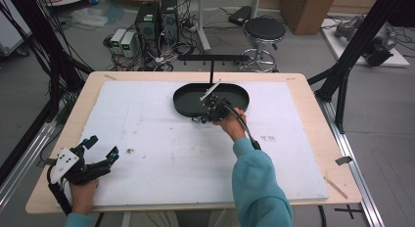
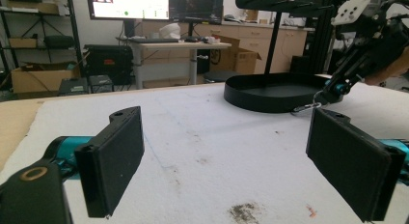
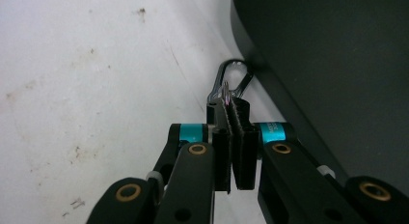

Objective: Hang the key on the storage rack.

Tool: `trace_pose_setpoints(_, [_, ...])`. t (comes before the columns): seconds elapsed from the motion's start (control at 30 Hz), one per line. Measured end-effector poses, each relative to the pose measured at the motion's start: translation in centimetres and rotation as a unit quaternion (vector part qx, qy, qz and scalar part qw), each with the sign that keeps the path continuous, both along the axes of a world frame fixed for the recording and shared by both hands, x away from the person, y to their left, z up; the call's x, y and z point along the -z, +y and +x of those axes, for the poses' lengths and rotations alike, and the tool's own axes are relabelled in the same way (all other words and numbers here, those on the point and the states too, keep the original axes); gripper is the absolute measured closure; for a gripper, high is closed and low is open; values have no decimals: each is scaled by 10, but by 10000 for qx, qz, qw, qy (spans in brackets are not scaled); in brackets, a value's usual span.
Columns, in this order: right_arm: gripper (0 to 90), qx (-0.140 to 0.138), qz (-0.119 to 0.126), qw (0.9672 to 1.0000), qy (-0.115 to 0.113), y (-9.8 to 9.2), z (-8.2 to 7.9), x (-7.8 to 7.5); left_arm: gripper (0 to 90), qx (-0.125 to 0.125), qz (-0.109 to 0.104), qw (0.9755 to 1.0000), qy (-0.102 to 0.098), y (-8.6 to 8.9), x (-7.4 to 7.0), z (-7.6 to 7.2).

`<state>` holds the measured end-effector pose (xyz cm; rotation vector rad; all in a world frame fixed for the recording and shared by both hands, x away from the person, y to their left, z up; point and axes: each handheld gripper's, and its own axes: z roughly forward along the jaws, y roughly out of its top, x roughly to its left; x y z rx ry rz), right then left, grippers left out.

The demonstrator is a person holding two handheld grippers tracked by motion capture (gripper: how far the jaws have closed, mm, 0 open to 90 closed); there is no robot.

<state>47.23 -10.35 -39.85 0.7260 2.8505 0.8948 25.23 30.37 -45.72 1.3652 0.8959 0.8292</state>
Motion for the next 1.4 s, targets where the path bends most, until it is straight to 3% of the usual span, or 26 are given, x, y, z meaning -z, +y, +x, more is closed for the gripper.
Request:
trace_pose_setpoints(0.07, [892, 41, 140, 9999, -26, -3, 0, -4, 137, 0, 1, 10000, -2, 0, 0, 0])
trace_pose_setpoints(0.1, [892, 34, 322, 9994, -76, -6, 0, -8, 137, 2, 1, 10000, -4, 0, 0, 0])
trace_pose_setpoints(0.47, [892, 184, 739, 9967, -286, -21, -4, -32, 137, 7, 8, 10000, -8, 0, 0, 0])
trace_pose_setpoints(0.7, [892, 391, 1143, 9913, -522, -41, -2, -54, 136, 1, 37, 10000, -17, -1, 0, 0])
trace_pose_setpoints(0.93, [892, 601, 1350, 9866, -689, -64, 2, -75, 137, -2, 42, 10000, -5, -1, 0, 0])
trace_pose_setpoints(1.23, [892, 767, 1469, 9816, -950, -77, 11, -102, 137, -1, 54, 10000, -12, -1, 0, 0])
trace_pose_setpoints(1.4, [892, 829, 1451, 9811, -975, -78, 19, -112, 137, 9, 49, 10000, -25, -1, 0, 0])
